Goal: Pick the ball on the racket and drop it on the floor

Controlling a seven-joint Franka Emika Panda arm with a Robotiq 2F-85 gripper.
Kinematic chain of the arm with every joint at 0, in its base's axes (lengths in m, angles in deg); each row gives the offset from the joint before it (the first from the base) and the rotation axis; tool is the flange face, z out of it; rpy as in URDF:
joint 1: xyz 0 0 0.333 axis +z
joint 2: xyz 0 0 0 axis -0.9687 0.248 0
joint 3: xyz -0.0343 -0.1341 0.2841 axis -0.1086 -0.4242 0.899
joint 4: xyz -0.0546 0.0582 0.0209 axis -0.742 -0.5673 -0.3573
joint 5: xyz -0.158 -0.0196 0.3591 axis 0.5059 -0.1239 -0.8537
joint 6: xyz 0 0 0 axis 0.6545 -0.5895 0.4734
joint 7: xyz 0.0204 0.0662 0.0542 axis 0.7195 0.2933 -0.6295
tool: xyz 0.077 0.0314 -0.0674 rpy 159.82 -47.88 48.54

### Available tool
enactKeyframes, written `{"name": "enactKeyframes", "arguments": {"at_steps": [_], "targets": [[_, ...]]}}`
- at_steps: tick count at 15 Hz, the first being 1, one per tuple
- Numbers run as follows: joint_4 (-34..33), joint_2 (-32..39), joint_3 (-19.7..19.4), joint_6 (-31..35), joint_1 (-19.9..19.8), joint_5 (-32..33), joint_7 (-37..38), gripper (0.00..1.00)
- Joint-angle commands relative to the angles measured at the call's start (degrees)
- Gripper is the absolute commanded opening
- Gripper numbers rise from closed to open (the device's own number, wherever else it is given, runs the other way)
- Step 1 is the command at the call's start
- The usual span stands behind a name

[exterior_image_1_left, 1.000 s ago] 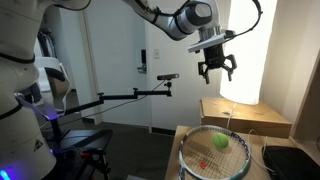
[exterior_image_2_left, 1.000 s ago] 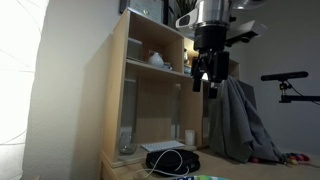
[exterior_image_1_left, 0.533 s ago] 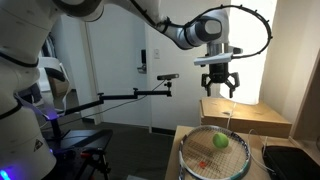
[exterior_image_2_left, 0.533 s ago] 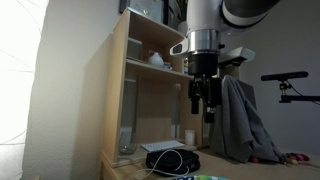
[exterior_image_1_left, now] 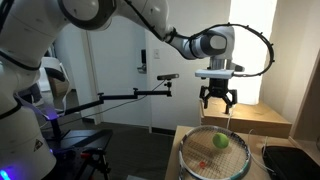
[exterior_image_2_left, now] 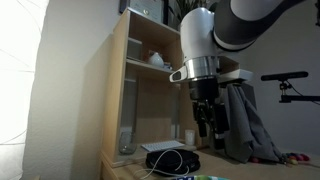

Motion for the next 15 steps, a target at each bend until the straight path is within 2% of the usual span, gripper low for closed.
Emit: {"name": "enactKeyframes", "arguments": {"at_steps": [1,10,11,12,15], "targets": [[-4.9,3.3,0.0,-4.4,-0.6,-2.4,-1.9,1.0],[-9.0,9.3,0.4,2.8,-1.9,-4.4,-4.7,1.0],[-9.5,9.9,0.3,2.8,-1.8,-4.5,-4.6,1.0],[-7.1,8.2,-0.3,2.1,-1.2,-3.7,-3.3,1.0],[-8.1,9.3,-0.3,2.3,-1.2,-3.7,-3.3,1.0]]}}
